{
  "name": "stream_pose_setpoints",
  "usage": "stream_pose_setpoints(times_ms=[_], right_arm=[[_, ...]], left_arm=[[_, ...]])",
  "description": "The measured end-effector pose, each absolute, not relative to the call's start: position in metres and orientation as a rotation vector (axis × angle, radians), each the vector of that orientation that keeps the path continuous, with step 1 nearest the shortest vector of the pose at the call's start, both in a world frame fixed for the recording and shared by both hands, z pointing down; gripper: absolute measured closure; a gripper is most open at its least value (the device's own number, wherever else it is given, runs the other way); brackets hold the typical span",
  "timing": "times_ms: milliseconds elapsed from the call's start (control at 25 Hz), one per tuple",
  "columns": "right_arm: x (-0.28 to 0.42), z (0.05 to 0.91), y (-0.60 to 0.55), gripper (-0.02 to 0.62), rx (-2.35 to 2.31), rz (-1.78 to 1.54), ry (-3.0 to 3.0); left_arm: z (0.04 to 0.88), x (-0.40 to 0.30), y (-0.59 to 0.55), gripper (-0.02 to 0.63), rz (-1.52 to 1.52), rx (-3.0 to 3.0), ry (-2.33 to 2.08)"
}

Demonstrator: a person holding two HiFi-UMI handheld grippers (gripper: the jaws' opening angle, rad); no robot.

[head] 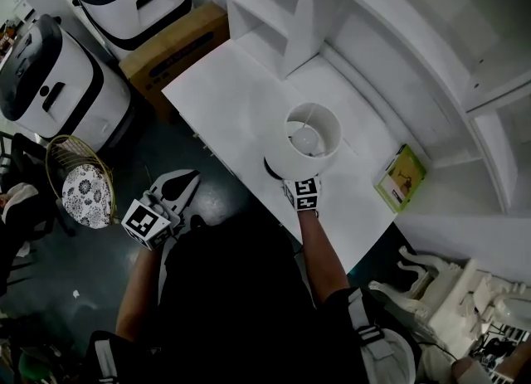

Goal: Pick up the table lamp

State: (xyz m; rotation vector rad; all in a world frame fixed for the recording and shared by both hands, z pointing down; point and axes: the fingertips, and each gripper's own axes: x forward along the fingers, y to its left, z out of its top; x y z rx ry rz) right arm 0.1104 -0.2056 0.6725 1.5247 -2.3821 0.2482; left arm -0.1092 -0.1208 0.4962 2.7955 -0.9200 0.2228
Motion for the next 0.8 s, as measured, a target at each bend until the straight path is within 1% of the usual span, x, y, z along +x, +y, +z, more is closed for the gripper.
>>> stream_pose_setpoints(times_ms=[80, 280, 360, 800], right_arm=[[0.113, 0.675, -0.212, 0.389, 1.529, 0.252, -2.371], [0.112, 0.675, -0.215, 0.454, 1.566, 0.308, -2.367], [0.11, 0.674, -0.216, 0.468, 1.57, 0.329, -2.377], [0.107, 0.671, -0.214, 0.488, 1.557, 0.299, -2.377]], left_arm=[[0.501, -0.106, -0.124, 0.595, 0.252, 2.816, -0.917], [0.503, -0.097, -0.121, 0.595, 0.282, 2.834, -0.878], [0.502, -0.098, -0.119, 0.595, 0.285, 2.83, -0.875], [0.498, -0.106, -0.121, 0.594, 0.292, 2.815, -0.893]])
